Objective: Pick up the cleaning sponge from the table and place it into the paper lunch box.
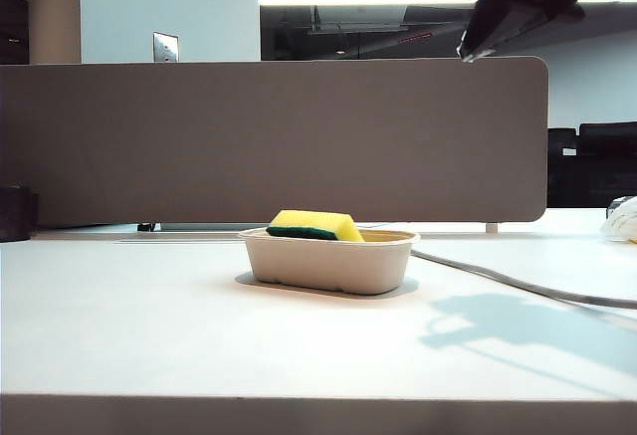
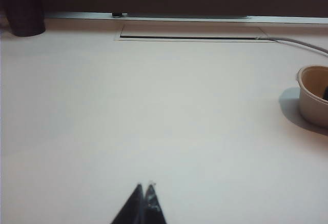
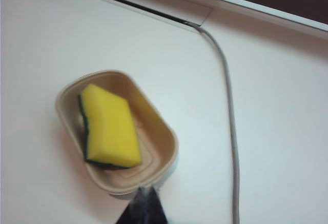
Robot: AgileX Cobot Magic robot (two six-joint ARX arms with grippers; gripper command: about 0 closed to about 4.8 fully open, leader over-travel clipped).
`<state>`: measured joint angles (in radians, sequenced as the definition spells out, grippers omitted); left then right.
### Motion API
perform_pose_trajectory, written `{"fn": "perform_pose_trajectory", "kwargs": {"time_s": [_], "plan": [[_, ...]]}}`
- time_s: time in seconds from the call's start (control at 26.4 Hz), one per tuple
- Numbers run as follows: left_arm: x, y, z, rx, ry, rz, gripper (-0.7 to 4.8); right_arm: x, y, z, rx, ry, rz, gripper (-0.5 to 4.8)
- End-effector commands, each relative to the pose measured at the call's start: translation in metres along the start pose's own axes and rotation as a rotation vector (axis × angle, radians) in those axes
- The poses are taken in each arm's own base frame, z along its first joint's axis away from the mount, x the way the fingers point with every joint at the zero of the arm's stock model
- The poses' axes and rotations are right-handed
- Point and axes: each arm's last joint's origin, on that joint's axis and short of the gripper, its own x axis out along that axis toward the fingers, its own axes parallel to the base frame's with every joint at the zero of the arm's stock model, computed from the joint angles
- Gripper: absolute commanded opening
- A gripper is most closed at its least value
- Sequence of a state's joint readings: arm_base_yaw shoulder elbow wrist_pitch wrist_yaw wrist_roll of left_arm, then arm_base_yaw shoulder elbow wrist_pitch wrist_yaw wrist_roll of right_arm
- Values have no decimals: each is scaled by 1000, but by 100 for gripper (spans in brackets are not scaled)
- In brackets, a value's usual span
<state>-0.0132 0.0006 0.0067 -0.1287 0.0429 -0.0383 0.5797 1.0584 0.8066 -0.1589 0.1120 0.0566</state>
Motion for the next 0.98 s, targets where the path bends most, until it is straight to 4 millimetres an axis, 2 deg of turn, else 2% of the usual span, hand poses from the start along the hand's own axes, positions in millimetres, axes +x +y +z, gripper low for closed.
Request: {"fn": "perform_pose_trajectory", "kwargs": {"time_s": [0.04,0.15,0.3,0.53,0.57,0.68,0.83,0.98], "plan": [[0,0,1,1,-9,-1,-5,-10,-2,7,-32,-57,-11,-8],[0,0,1,1,-9,-2,-5,-18,-6,4,-46,-76,-43,-8],[0,0,1,1,-9,-3,-5,-33,-17,-21,-19,-174,-92,-8],[0,0,1,1,-9,-3,-5,-52,-32,-82,18,-316,-148,-8],[0,0,1,1,-9,-3,-5,-56,-37,-101,28,-347,-187,-8],[0,0,1,1,-9,-2,-5,-61,-45,-134,57,-378,-251,-8],[0,0,1,1,-9,-1,-5,-64,-53,-156,97,-413,-312,-8],[0,0,1,1,-9,-2,-5,-67,-59,-164,119,-423,-340,-8]]}}
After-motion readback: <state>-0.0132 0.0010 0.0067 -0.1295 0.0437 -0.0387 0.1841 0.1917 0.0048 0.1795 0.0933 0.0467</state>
